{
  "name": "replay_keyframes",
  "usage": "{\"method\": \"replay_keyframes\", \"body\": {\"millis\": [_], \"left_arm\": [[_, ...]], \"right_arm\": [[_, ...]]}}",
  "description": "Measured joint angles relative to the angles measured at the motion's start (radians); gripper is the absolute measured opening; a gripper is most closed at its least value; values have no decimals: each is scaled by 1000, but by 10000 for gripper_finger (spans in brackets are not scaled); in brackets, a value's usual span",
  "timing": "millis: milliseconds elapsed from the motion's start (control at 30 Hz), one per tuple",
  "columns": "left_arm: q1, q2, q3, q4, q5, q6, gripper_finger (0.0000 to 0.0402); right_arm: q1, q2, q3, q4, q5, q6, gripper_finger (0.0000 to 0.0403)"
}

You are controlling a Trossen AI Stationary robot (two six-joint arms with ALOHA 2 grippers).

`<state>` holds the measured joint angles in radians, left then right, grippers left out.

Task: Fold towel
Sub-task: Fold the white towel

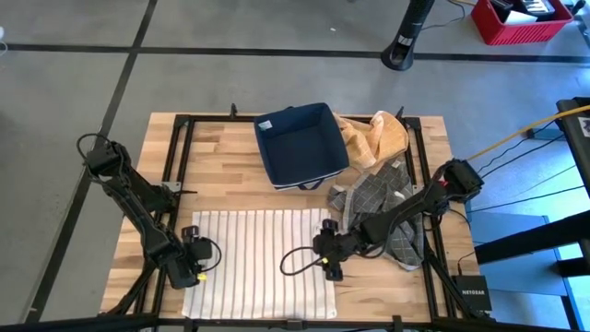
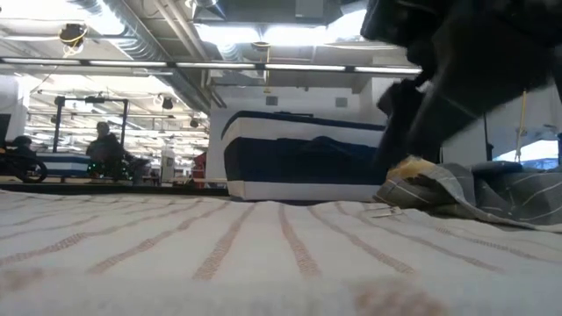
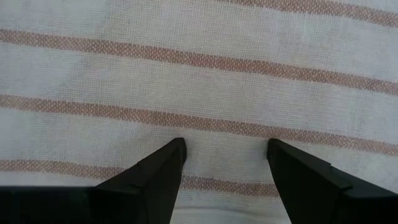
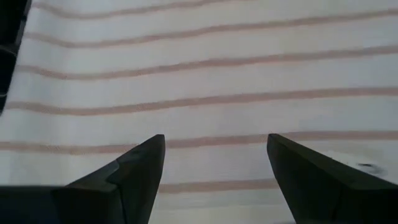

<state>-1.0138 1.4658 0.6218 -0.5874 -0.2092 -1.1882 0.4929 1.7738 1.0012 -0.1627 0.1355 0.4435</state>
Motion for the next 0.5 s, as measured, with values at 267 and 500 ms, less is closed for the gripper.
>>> {"method": "replay_keyframes", "body": {"millis": [267, 500], "left_arm": [[-1, 2, -1, 1, -8, -4, 227], [-1, 3, -1, 2, -8, -6, 227]], "right_arm": [[27, 62, 0, 38, 8, -4, 286], [38, 105, 0, 32, 80, -36, 286]]}}
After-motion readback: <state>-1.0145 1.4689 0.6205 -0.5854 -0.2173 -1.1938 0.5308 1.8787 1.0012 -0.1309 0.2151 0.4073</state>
